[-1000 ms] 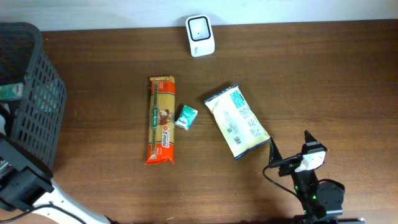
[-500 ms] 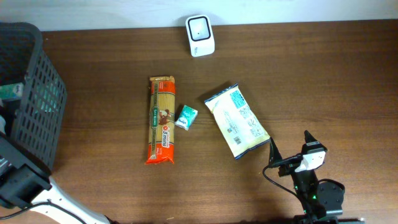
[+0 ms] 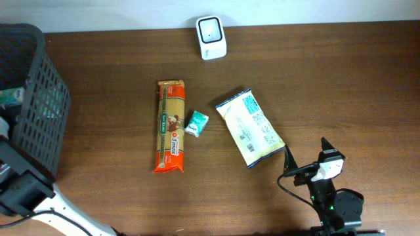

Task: Scan the item barcode
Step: 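Grasp the white tube in the basket, place it beside the spaghetti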

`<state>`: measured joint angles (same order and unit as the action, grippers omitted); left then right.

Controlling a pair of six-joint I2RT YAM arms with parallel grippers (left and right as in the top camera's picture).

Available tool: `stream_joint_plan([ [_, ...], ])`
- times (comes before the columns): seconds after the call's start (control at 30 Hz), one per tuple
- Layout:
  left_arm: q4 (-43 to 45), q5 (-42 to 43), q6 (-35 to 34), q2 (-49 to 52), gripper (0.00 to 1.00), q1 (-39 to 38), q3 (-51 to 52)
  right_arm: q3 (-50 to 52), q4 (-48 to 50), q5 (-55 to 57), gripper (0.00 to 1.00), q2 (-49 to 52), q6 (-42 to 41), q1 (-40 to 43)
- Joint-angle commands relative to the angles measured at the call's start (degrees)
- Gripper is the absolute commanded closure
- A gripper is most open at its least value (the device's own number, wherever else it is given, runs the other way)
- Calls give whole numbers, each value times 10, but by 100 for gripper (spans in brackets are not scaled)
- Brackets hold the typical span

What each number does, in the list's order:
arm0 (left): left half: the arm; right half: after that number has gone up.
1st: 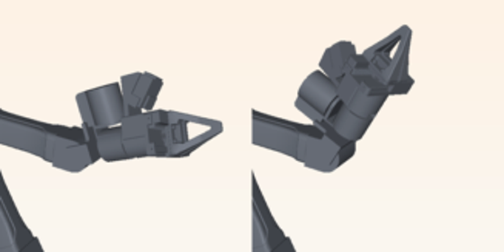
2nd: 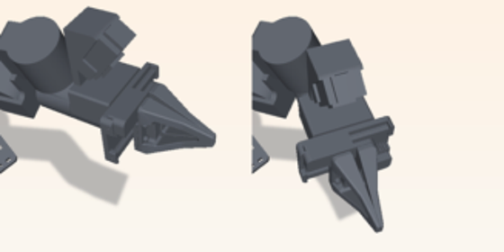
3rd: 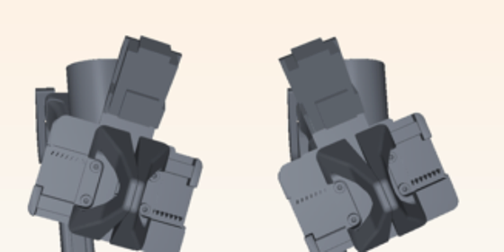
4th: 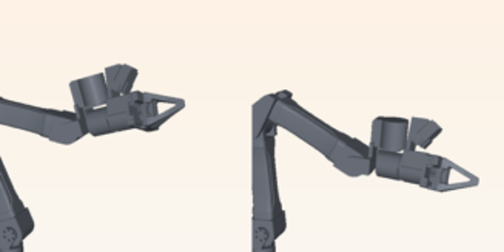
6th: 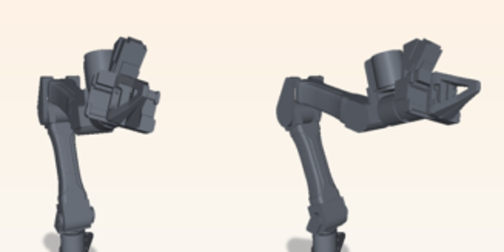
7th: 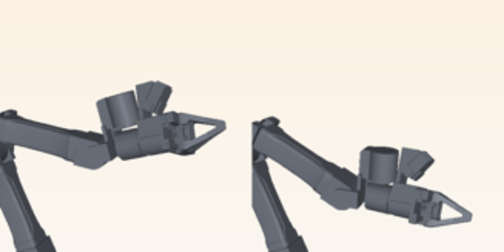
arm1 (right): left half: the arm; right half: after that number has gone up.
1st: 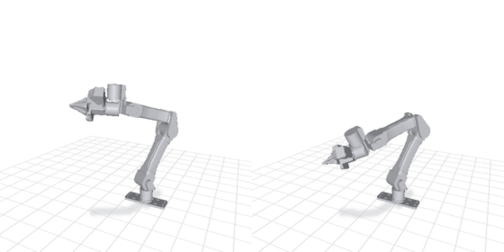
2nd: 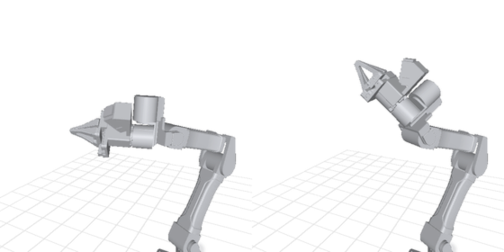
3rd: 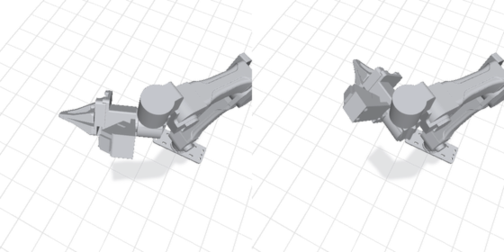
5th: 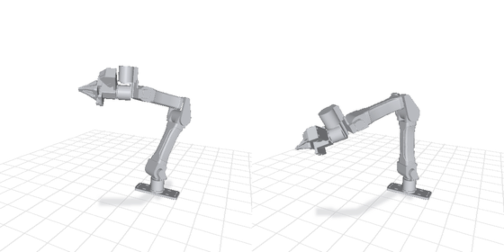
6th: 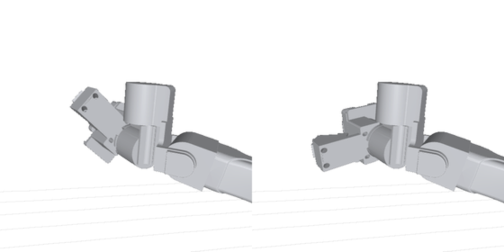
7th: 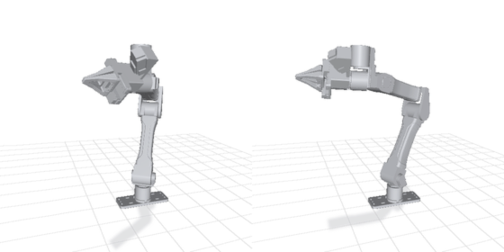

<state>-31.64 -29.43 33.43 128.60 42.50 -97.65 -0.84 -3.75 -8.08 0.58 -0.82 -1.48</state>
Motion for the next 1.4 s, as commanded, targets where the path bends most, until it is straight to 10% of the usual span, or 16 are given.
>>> stream_joint_plan([
  [0.0, -19, 56, -10, 7, 100, -17, 21, 5, 0, -3, 1, -4, 2, 4],
  [0.4, 4, 211, -99, -235, 100, -38, 21, 5, 0, -3, 1, -4, 2, 4],
  [0.73, -60, 291, -292, -445, 100, -235, 21, 5, 0, -3, 1, -4, 2, 4],
  [0.9, -67, 205, -291, -450, 100, -335, 21, 5, 1, -3, 1, -4, 2, 4],
  [1.03, -107, 294, -292, -453, 100, -342, 21, 5, 0, -3, 1, -4, 2, 4],
  [1.37, -250, 347, -482, -341, 100, -425, 206, 5, 1, -3, 1, -4, 2, 4],
])
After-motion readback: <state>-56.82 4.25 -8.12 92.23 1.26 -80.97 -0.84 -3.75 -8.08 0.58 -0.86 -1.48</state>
